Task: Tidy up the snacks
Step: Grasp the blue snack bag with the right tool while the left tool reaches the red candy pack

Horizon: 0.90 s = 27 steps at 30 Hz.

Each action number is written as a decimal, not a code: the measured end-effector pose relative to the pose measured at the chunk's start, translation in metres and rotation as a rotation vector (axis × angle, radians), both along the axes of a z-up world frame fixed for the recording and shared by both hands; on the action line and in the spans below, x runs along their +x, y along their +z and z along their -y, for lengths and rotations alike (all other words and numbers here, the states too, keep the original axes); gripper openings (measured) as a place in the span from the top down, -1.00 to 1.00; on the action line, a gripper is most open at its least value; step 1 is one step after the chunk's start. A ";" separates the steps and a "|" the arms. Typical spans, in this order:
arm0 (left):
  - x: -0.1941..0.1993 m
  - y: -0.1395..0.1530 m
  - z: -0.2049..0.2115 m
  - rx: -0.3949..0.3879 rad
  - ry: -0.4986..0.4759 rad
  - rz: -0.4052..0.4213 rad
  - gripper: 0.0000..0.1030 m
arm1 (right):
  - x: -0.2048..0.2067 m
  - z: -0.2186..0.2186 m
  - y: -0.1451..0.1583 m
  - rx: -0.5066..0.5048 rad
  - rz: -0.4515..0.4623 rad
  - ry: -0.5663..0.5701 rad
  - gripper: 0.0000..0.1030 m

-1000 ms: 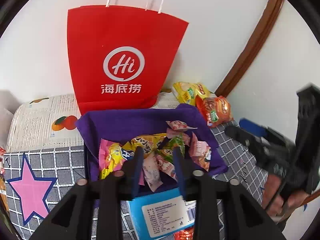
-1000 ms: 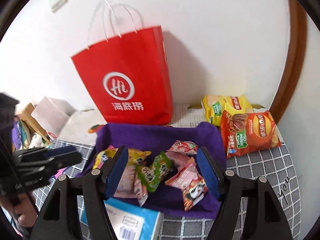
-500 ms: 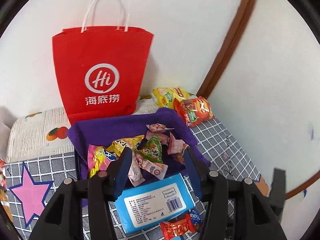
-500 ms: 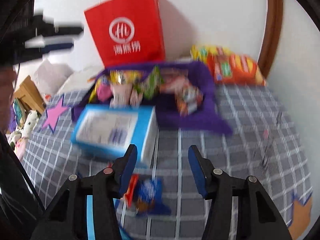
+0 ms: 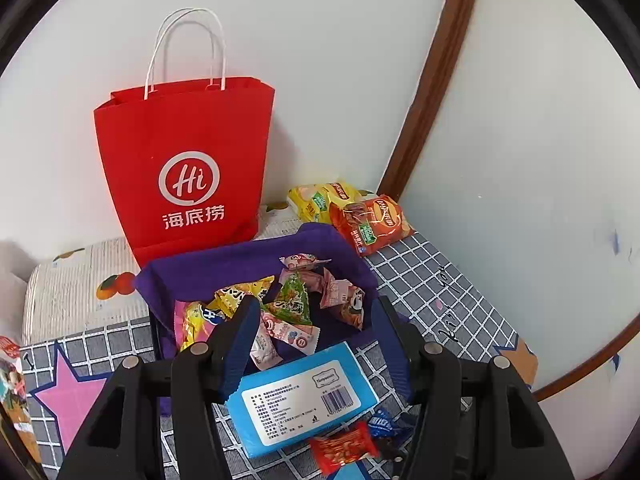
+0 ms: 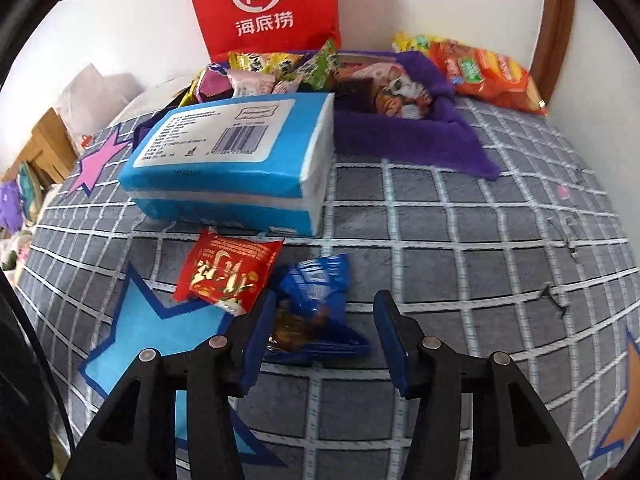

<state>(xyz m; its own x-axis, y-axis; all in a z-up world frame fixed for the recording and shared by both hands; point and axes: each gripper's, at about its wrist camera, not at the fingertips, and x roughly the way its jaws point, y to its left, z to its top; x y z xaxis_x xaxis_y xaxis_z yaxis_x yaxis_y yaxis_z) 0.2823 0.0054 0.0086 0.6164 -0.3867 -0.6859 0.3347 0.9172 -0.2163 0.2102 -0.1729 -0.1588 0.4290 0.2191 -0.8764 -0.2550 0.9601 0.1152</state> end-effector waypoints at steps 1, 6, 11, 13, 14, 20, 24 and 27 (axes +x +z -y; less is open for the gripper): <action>-0.001 0.001 0.000 0.000 -0.001 0.002 -0.08 | 0.004 -0.002 -0.004 0.003 -0.025 0.004 -0.01; -0.004 0.005 -0.003 -0.012 -0.005 0.009 -0.08 | -0.002 -0.018 -0.011 -0.083 0.071 0.021 -0.03; -0.007 0.010 -0.007 -0.023 -0.003 0.019 -0.09 | -0.003 -0.006 -0.010 -0.096 0.119 -0.026 0.18; -0.007 0.011 -0.009 -0.027 -0.002 0.023 -0.09 | 0.000 0.006 -0.009 -0.147 0.141 -0.064 0.18; -0.007 0.012 -0.010 -0.030 0.000 0.025 -0.09 | 0.003 0.016 -0.009 -0.155 0.138 -0.087 0.18; -0.004 0.007 -0.005 -0.022 0.006 0.015 -0.12 | 0.013 0.058 -0.014 -0.064 0.134 -0.168 0.16; -0.001 0.005 -0.003 -0.022 0.022 0.014 -0.12 | 0.014 0.061 -0.014 -0.049 0.136 -0.165 0.14; 0.000 0.003 0.000 -0.023 0.029 0.018 -0.12 | 0.016 0.062 -0.015 -0.042 0.133 -0.165 0.14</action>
<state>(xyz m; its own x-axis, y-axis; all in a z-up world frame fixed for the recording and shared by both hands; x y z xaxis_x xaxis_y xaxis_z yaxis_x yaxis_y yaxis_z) 0.2820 0.0059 0.0111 0.6399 -0.3842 -0.6656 0.3119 0.9214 -0.2320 0.2264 -0.2346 -0.1740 0.5687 0.1010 -0.8163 -0.1046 0.9933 0.0501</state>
